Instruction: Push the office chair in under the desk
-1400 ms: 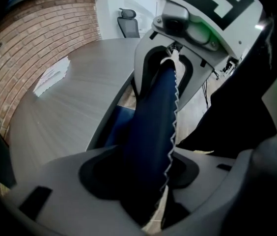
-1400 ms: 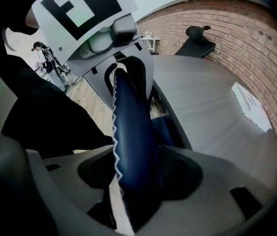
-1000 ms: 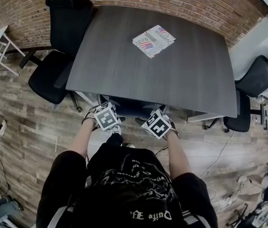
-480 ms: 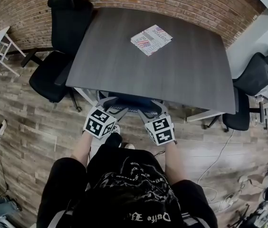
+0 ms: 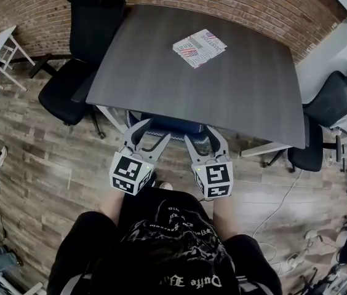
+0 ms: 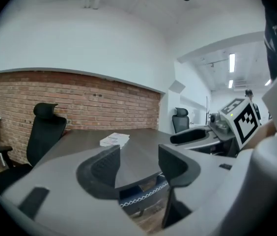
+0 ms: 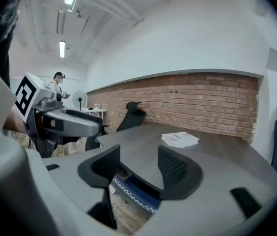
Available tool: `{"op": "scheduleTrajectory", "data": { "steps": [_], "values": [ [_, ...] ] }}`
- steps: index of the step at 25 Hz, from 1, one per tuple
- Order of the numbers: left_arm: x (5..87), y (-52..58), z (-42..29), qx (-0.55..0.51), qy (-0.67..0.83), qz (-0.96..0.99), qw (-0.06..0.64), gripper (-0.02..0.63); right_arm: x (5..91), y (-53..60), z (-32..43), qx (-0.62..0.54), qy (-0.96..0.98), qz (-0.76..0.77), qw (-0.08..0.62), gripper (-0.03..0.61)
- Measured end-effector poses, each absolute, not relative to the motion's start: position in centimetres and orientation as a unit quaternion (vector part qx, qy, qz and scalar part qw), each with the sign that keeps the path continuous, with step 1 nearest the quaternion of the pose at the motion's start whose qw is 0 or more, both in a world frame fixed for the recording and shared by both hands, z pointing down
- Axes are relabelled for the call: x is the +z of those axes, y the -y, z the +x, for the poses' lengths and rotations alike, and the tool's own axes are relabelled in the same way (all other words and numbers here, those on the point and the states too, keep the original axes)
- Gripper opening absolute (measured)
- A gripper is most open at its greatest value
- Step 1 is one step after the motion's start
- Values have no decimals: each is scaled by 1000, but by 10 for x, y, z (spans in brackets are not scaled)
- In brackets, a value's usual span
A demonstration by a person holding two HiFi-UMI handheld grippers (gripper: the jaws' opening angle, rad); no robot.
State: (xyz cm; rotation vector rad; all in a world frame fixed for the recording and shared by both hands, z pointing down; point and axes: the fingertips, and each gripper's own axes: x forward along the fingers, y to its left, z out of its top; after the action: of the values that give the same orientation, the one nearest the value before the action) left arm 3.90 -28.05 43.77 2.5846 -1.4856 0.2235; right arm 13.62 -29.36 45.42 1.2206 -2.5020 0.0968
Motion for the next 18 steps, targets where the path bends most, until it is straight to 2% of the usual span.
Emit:
{"op": "scheduleTrajectory", "data": {
  "steps": [4,9,12,13,14,15,18],
  "values": [
    [424,275,39,62,503,860,56,249,436,288,135,10,883,436,171,244],
    [424,277,41,53,515,854,49,210,420,286,134,-1,889,434,144,238],
    [418,279,45,41,512,857,47,196,418,287,133,-4,886,440,148,203],
    [414,279,46,39,510,858,43,186,417,288,133,-6,883,446,148,179],
    [410,280,46,37,509,859,38,172,415,289,133,-5,881,451,144,128],
    [407,280,45,36,510,859,33,152,412,289,133,-2,880,455,134,99],
    [398,281,38,27,519,854,23,86,405,290,131,7,882,460,104,74]
  ]
}}
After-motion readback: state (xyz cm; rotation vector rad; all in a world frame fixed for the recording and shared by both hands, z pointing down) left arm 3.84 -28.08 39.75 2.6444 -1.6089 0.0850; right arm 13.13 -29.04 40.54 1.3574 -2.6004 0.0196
